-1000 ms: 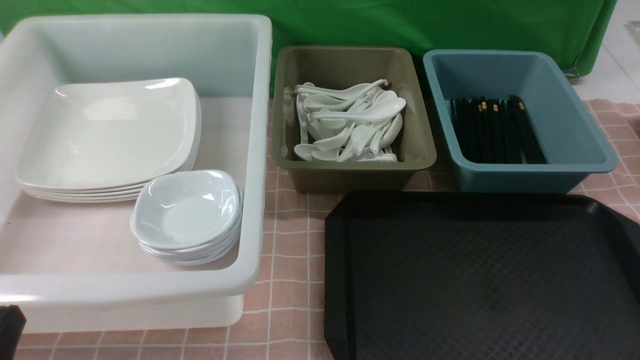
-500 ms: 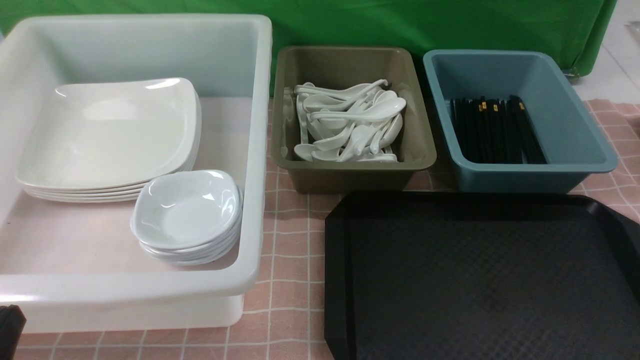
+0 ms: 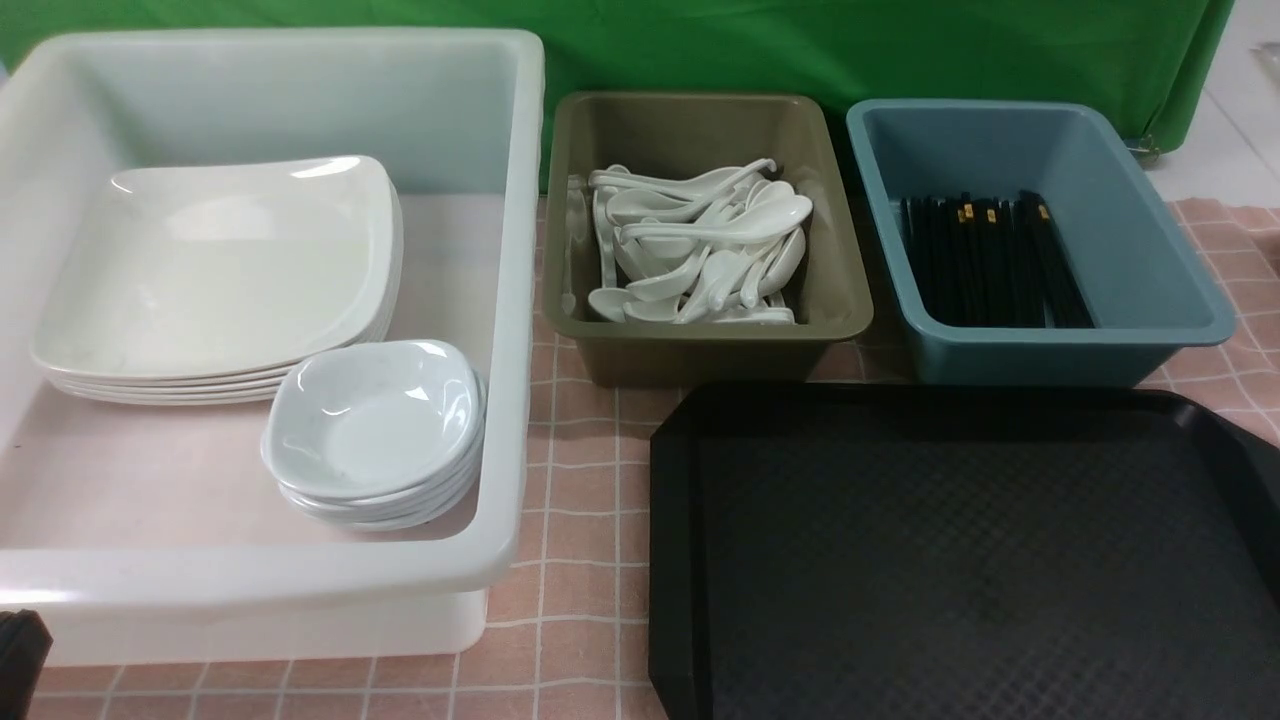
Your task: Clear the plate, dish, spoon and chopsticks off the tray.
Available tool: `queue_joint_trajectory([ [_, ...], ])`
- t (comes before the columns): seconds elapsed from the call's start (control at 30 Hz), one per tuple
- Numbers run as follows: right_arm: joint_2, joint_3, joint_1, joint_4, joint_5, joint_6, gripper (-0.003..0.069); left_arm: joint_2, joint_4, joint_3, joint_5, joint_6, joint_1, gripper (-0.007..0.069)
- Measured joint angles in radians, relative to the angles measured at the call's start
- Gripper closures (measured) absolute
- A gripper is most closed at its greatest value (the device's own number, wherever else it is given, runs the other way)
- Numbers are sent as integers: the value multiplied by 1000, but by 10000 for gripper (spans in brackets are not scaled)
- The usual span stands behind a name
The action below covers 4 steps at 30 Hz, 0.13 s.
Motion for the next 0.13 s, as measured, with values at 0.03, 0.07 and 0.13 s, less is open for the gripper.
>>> queue_joint_trajectory([
  [0.03, 0, 0, 0, 0, 0, 0, 419, 0, 0, 0, 0, 0, 0, 618],
  [0.07, 0, 0, 0, 0, 0, 0, 419, 0, 0, 0, 0, 0, 0, 618],
  [0.13, 0, 0, 0, 0, 0, 0, 419, 0, 0, 0, 0, 0, 0, 616],
])
